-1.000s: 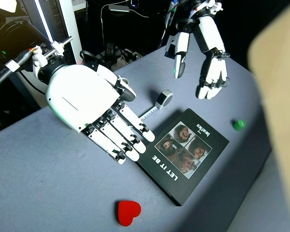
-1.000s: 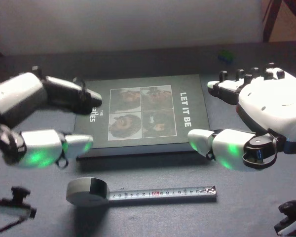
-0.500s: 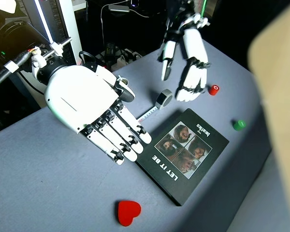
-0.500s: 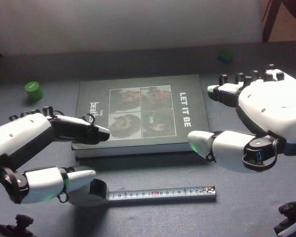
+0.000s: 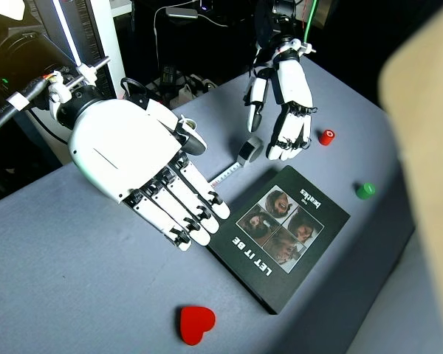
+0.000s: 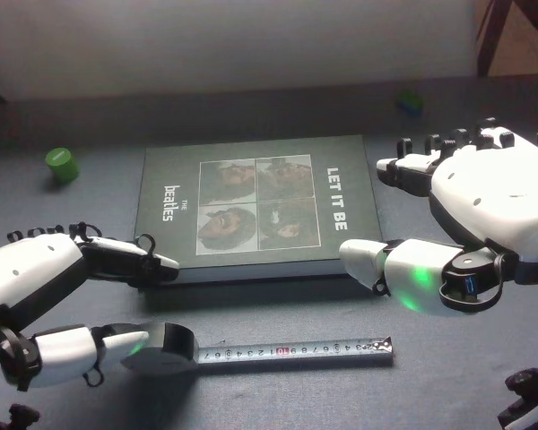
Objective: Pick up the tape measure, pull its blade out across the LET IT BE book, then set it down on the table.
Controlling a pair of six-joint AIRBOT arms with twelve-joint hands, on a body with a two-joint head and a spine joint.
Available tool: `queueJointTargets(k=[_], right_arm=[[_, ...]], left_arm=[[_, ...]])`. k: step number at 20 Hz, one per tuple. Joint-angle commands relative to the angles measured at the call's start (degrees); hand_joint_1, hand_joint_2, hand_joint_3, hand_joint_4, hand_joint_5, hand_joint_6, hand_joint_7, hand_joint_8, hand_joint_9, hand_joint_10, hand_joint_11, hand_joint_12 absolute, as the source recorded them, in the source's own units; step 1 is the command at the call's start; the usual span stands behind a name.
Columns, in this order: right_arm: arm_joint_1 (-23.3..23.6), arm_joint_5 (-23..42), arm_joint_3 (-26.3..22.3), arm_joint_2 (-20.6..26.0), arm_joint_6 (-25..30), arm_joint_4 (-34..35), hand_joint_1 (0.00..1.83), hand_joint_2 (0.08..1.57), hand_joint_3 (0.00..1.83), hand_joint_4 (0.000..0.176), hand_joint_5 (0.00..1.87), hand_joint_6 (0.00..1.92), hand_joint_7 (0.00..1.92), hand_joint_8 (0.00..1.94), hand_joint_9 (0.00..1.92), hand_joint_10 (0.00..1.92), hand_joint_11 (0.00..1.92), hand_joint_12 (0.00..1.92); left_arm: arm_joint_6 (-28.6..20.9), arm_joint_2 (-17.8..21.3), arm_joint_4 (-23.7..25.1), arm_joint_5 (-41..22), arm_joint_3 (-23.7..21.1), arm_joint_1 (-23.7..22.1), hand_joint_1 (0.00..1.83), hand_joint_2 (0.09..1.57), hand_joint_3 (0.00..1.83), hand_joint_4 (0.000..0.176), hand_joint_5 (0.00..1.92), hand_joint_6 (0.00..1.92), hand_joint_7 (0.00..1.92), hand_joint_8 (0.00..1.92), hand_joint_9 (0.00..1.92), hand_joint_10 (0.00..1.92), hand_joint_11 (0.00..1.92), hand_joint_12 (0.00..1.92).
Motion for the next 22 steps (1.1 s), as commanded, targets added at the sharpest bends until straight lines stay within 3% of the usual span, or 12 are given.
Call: queueJointTargets(k=[1, 5, 22], right_arm=[[0.3, -2.0, -0.3, 0.3, 0.5, -5.1, 0.2, 1.16, 0.0, 0.012, 0.34, 0.01, 0.36, 0.0, 0.3, 0.0, 0.0, 1.0], [0.3, -1.9, -0.3, 0.3, 0.5, -5.2, 0.21, 1.16, 0.0, 0.012, 0.34, 0.0, 0.38, 0.0, 0.33, 0.0, 0.0, 1.1], [0.0, -1.8, -0.4, 0.3, 0.7, -5.5, 0.22, 1.16, 0.0, 0.009, 0.36, 0.0, 0.38, 0.0, 0.3, 0.0, 0.0, 1.07]], left_arm=[[0.0, -0.5, 0.4, -6.5, 0.2, 0.1, 1.03, 1.18, 0.0, 0.0, 0.68, 0.0, 0.73, 0.0, 0.68, 0.01, 0.33, 0.74], [0.7, -0.9, 0.5, -6.5, 0.1, 1.0, 1.06, 1.17, 0.0, 0.0, 0.68, 0.0, 0.74, 0.0, 0.68, 0.01, 0.35, 0.74], [2.0, 0.7, 1.0, -6.6, -3.4, 1.5, 1.1, 1.16, 0.0, 0.0, 0.68, 0.0, 0.76, 0.0, 0.68, 0.0, 0.35, 0.73]])
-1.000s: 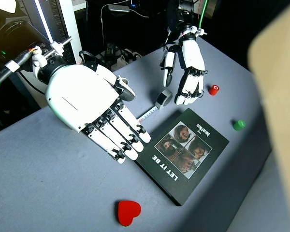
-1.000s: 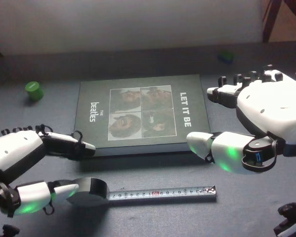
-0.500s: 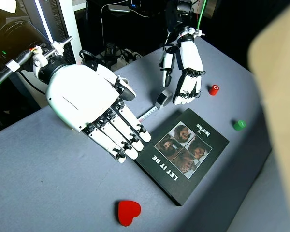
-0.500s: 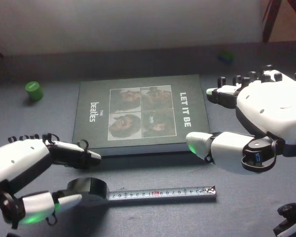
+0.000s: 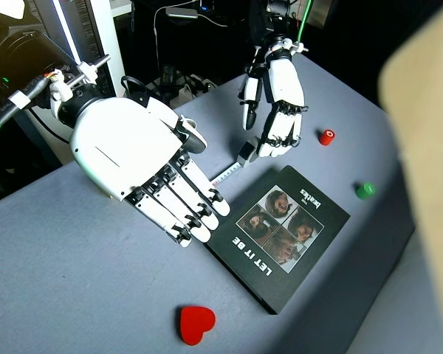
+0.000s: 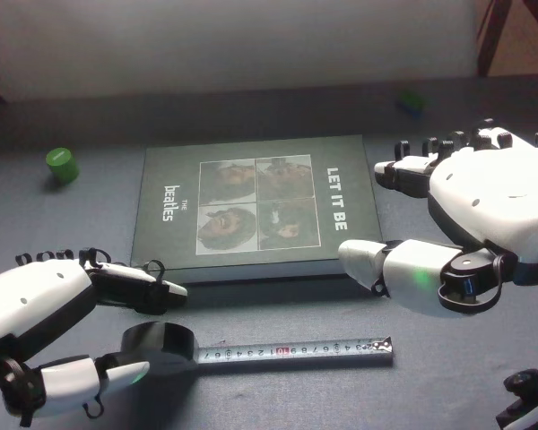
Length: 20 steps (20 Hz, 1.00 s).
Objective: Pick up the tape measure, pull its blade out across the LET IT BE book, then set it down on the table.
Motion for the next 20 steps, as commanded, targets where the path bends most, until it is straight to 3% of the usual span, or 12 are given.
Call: queueJointTargets(k=[1, 20], right_arm=[[0.0, -2.0, -0.3, 0.3, 0.5, -5.4, 0.22, 1.16, 0.0, 0.009, 0.36, 0.0, 0.37, 0.0, 0.31, 0.0, 0.0, 1.07], [0.0, -1.7, -0.3, 0.4, 0.6, -5.5, 0.22, 1.16, 0.0, 0.008, 0.36, 0.0, 0.4, 0.01, 0.33, 0.0, 0.0, 1.12]], left_arm=[[0.1, 0.3, 0.8, -6.1, -0.1, 0.0, 1.1, 1.16, 0.0, 0.0, 0.68, 0.0, 0.76, 0.0, 0.67, 0.0, 0.36, 0.73], [6.6, -3.6, -2.4, -3.5, 2.0, -0.8, 1.13, 1.14, 0.0, 0.0, 0.66, 0.0, 0.74, 0.0, 0.67, 0.0, 0.36, 0.71]])
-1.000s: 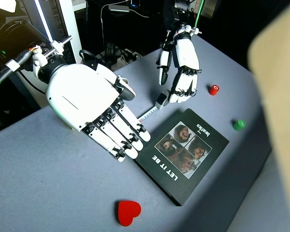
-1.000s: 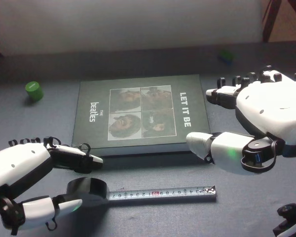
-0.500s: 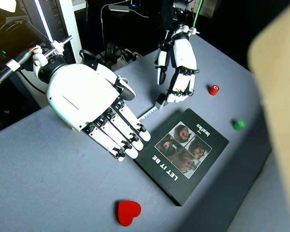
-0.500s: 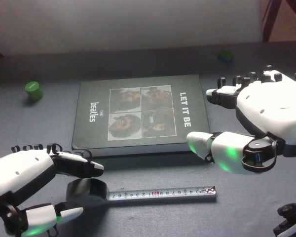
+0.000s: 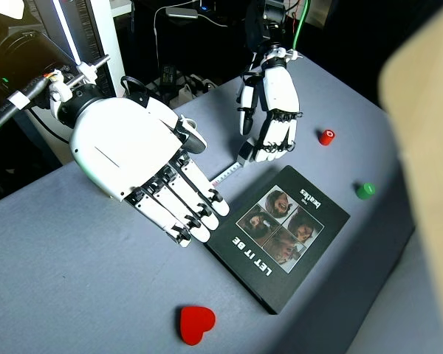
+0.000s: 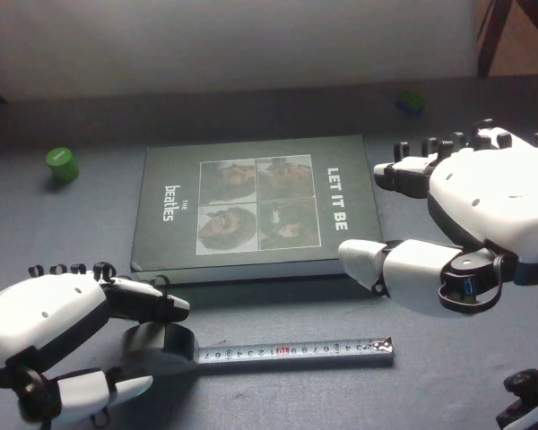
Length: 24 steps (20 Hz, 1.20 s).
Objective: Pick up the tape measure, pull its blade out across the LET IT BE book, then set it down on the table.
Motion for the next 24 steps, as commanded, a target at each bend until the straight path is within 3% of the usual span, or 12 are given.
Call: queueJointTargets(k=[1, 11, 18, 20, 22, 23, 24], right_arm=[[0.0, -2.0, -0.3, 0.3, 0.4, -5.3, 0.22, 1.16, 0.0, 0.008, 0.37, 0.0, 0.41, 0.01, 0.34, 0.0, 0.0, 1.12], [0.0, -1.9, -0.3, 0.3, 0.5, -5.4, 0.22, 1.17, 0.0, 0.009, 0.35, 0.0, 0.41, 0.0, 0.35, 0.0, 0.0, 1.12], [0.0, -1.8, -0.3, 0.3, 0.6, -5.5, 0.22, 1.17, 0.0, 0.009, 0.36, 0.0, 0.39, 0.0, 0.34, 0.0, 0.0, 1.11], [0.0, -1.8, -0.4, 0.3, 0.6, -5.5, 0.22, 1.17, 0.0, 0.009, 0.36, 0.0, 0.39, 0.0, 0.34, 0.0, 0.0, 1.12], [0.0, -1.8, -0.4, 0.3, 0.6, -5.5, 0.22, 1.17, 0.0, 0.009, 0.36, 0.0, 0.39, 0.0, 0.34, 0.0, 0.0, 1.12], [0.0, -1.8, -0.4, 0.3, 0.6, -5.5, 0.22, 1.17, 0.0, 0.009, 0.35, 0.0, 0.39, 0.0, 0.35, 0.0, 0.0, 1.12], [0.0, -1.8, -0.4, 0.3, 0.6, -5.5, 0.22, 1.17, 0.0, 0.009, 0.35, 0.0, 0.39, 0.0, 0.35, 0.0, 0.0, 1.12]], left_arm=[[0.2, -0.4, 0.5, -5.1, 0.3, -0.7, 1.13, 1.14, 0.0, 0.0, 0.66, 0.0, 0.73, 0.0, 0.67, 0.0, 0.36, 0.71], [1.7, -3.5, -0.3, -2.8, 3.1, -1.6, 1.13, 1.14, 0.0, 0.0, 0.65, 0.0, 0.73, 0.0, 0.66, 0.0, 0.36, 0.7], [1.7, -3.6, -0.9, -2.8, 3.5, -1.8, 1.13, 1.14, 0.0, 0.0, 0.66, 0.0, 0.73, 0.0, 0.66, 0.0, 0.37, 0.7], [1.9, -3.6, -0.9, -2.8, 3.5, -1.8, 1.13, 1.14, 0.0, 0.0, 0.69, 0.01, 0.75, 0.01, 0.7, 0.02, 0.43, 0.72], [1.9, -3.6, -0.9, -2.8, 3.3, -1.6, 1.17, 1.15, 0.0, 0.0, 0.8, 0.01, 0.84, 0.0, 0.88, 0.03, 0.57, 0.86], [1.9, -3.6, -0.9, -2.8, 3.3, -1.6, 1.31, 1.14, 0.0, 0.0, 0.84, 0.87, 0.88, 0.8, 0.94, 0.99, 0.66, 1.0], [1.9, -3.7, -0.9, -2.8, 3.2, -1.5, 1.34, 1.15, 0.0, 0.0, 0.84, 0.99, 0.87, 1.04, 0.91, 1.28, 0.7, 1.17]])
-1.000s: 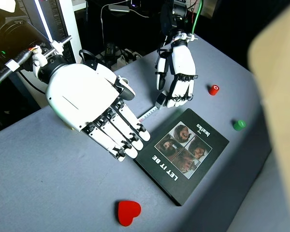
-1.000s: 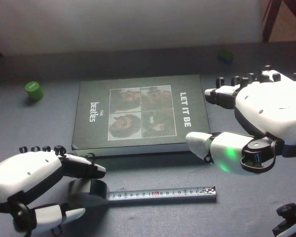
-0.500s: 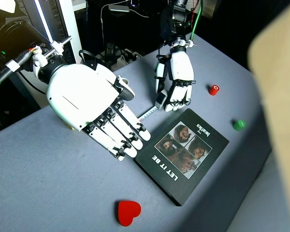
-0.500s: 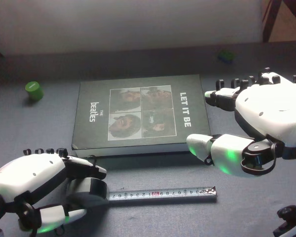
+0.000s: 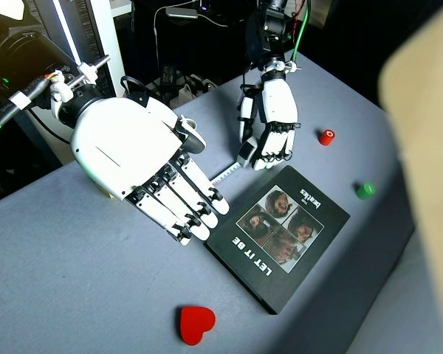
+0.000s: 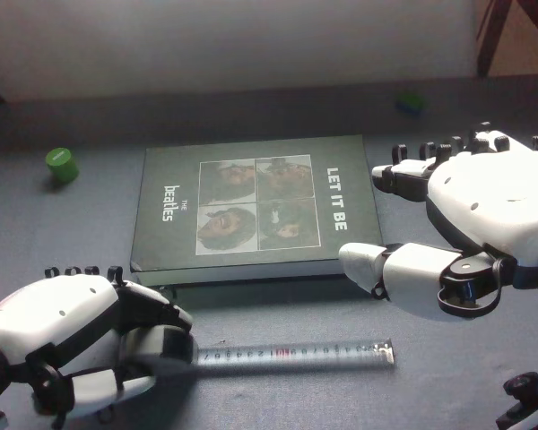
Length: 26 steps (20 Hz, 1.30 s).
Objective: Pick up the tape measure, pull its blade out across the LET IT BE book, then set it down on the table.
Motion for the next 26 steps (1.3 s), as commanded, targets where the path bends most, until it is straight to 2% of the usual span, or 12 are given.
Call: queueJointTargets(k=[1, 4, 5, 7, 8, 15, 16, 17, 20, 24, 26], right_arm=[[0.3, -2.1, -0.4, 0.3, 0.4, -5.3, 0.22, 1.17, 0.0, 0.009, 0.35, 0.0, 0.39, 0.0, 0.35, 0.0, 0.0, 1.12], [0.2, -2.1, -0.4, 0.3, 0.5, -5.5, 0.22, 1.17, 0.0, 0.008, 0.37, 0.01, 0.4, 0.0, 0.35, 0.01, 0.0, 1.12], [0.2, -2.1, -0.4, 0.4, 0.5, -5.6, 0.22, 1.17, 0.0, 0.008, 0.37, 0.01, 0.4, 0.01, 0.36, 0.01, 0.0, 1.12], [0.2, -2.1, -0.4, 0.4, 0.6, -5.6, 0.22, 1.17, 0.0, 0.008, 0.38, 0.01, 0.41, 0.01, 0.36, 0.01, 0.0, 1.12], [0.2, -2.1, -0.4, 0.4, 0.6, -5.7, 0.22, 1.17, 0.0, 0.008, 0.38, 0.01, 0.41, 0.01, 0.36, 0.0, 0.0, 1.12], [0.5, 0.6, -0.2, 0.3, 3.2, -9.3, 0.22, 1.17, 0.0, 0.008, 0.37, 0.0, 0.4, 0.0, 0.35, 0.0, 0.0, 1.13], [0.6, 2.1, 0.5, 0.0, 3.1, -10.0, 0.22, 1.17, 0.0, 0.008, 0.37, 0.0, 0.4, 0.0, 0.35, 0.0, 0.0, 1.13], [0.8, 3.0, 1.1, -0.4, 3.1, -10.8, 0.22, 1.17, 0.0, 0.008, 0.37, 0.0, 0.4, 0.0, 0.35, 0.0, 0.0, 1.13], [2.8, 5.9, 3.7, -1.9, 3.0, -11.3, 0.24, 1.16, 0.0, 0.008, 0.37, 0.0, 0.4, 0.0, 0.36, 0.0, 0.01, 1.13], [7.3, 9.9, 10.8, -5.5, 1.2, -12.0, 0.33, 1.14, 0.0, 0.008, 0.36, 0.0, 0.4, 0.0, 0.35, 0.0, 0.0, 1.12], [10.1, 11.6, 13.3, -7.6, -3.4, -5.2, 0.6, 1.09, 0.0, 0.0, 0.36, 0.01, 0.4, 0.0, 0.35, 0.0, 0.0, 1.11]], left_arm=[[0.0, -0.4, 0.7, -4.8, 0.0, -0.3, 1.35, 1.14, 0.0, 0.0, 0.92, 0.89, 0.89, 1.05, 0.92, 1.34, 0.72, 1.3], [0.0, -0.3, 0.2, -4.8, -0.1, -0.8, 1.36, 1.12, 0.0, 0.0, 1.0, 0.75, 0.92, 1.05, 0.92, 1.37, 0.73, 1.4], [0.2, -0.2, -0.4, -4.8, -0.1, -1.5, 1.37, 1.14, 0.0, 0.0, 0.95, 0.83, 0.89, 1.09, 0.88, 1.39, 0.74, 1.4], [0.4, 0.4, -1.8, -4.7, -0.4, -3.1, 1.37, 1.12, 0.0, 0.0, 1.0, 0.72, 0.95, 1.02, 0.93, 1.36, 0.74, 1.39], [0.8, 0.8, -2.3, -4.3, -0.5, -4.0, 1.37, 1.13, 0.0, 0.0, 0.96, 0.81, 0.91, 1.06, 0.88, 1.38, 0.72, 1.39], [1.3, 6.3, -3.6, 7.4, -1.1, -17.1, 1.37, 1.13, 0.0, 0.0, 0.94, 0.85, 0.92, 1.05, 0.88, 1.38, 0.73, 1.42], [1.2, 7.9, -3.6, 10.9, -0.6, -21.5, 1.37, 1.13, 0.0, 0.0, 0.94, 0.85, 0.92, 1.05, 0.88, 1.38, 0.73, 1.41], [1.0, 8.5, -3.6, 12.8, -0.3, -23.1, 1.37, 1.13, 0.0, 0.0, 0.94, 0.85, 0.92, 1.05, 0.88, 1.38, 0.73, 1.41], [-0.3, 9.5, -4.0, 16.5, 0.6, -26.3, 1.37, 1.13, 0.0, 0.0, 0.94, 0.85, 0.92, 1.05, 0.88, 1.38, 0.73, 1.41], [-4.2, 9.7, -4.6, 19.1, 2.2, -29.8, 1.37, 1.13, 0.01, 0.0, 0.94, 0.84, 0.92, 1.05, 0.89, 1.37, 0.75, 1.4], [-4.7, 9.6, -5.5, 20.1, 2.7, -31.0, 1.37, 1.13, 0.0, 0.0, 0.94, 0.86, 0.91, 1.05, 0.88, 1.38, 0.75, 1.42]])
